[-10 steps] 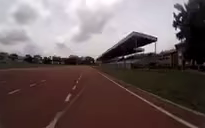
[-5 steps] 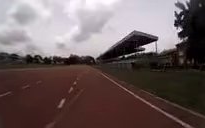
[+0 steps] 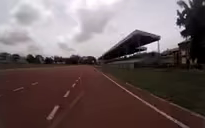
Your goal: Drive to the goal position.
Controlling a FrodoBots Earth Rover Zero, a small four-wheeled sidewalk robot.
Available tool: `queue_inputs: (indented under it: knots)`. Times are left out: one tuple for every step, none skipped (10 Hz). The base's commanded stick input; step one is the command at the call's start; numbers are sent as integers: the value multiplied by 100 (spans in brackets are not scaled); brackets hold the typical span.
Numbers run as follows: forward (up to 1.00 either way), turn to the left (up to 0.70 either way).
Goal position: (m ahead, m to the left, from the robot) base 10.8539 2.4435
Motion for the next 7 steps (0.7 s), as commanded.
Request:
queue_inputs:
  knots:
    - [70, 0]
    - [70, 0]
    - [70, 0]
    - [70, 0]
    - [70, 0]
    - [70, 0]
    - [70, 0]
